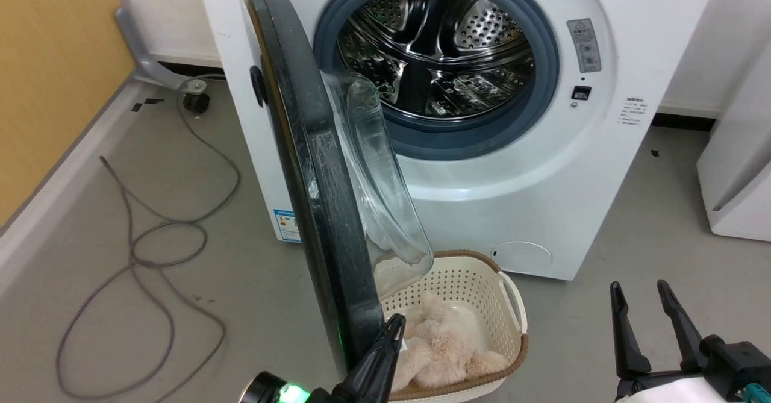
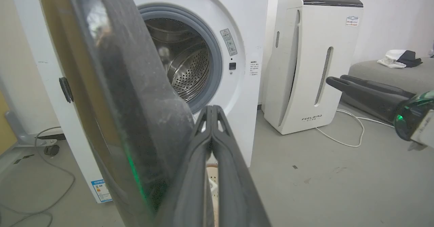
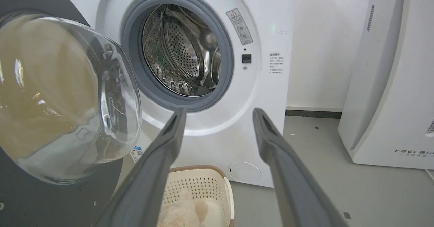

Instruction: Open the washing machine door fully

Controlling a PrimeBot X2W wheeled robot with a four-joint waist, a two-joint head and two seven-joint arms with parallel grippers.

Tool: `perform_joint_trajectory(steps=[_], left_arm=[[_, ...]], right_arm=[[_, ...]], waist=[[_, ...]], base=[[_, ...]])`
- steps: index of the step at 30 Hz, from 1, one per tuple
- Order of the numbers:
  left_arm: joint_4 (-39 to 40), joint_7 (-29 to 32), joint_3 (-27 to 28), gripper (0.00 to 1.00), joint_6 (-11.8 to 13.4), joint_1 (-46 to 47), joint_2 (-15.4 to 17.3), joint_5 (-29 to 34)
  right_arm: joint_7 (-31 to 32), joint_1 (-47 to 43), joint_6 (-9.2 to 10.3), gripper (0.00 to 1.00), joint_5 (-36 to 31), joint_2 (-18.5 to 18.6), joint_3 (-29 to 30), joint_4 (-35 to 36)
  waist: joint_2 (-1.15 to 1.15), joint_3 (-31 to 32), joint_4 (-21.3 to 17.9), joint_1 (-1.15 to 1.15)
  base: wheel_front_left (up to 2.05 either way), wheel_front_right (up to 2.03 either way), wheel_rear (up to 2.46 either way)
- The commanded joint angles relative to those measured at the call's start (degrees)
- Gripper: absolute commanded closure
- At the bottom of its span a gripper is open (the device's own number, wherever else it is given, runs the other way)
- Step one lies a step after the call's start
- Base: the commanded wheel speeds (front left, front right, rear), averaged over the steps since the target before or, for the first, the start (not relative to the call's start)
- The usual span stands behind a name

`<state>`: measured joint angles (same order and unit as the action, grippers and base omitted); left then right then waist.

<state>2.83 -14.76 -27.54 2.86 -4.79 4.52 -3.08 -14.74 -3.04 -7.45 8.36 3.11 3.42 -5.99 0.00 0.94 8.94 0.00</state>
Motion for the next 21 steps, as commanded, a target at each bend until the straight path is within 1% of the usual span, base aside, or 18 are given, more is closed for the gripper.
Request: perform_joint_trajectory(steps=[1,15,21], left_arm=[[0.14,-0.24,0.95,1.0,0.58,-1.06,0.29,-0.18],[1.31,-0.24,4.71,1.0,1.01,-3.32,0.63,0.08],[1.36,-0.24,7.3,1.0,1.38,-3.51,1.5,0.15]], right_arm=[[-0.26,0.08,-0.03,0.0,-0.32,-0.24,-0.01,-0.2],[-0.26,-0.03,-0.03,0.0,0.15,-0.24,-0.26,-0.42],[-0.26,-0.06,-0.03,0.0,0.2,-0.24,-0.48,-0.46]], waist=[[0.0,0.09,0.51,0.0],[0.0,-0.37,7.82,0.0],[0.0,-0.84,10.86,0.0]], base=[[0.0,0.0,0.0],[0.0,0.0,0.0],[0.0,0.0,0.0]])
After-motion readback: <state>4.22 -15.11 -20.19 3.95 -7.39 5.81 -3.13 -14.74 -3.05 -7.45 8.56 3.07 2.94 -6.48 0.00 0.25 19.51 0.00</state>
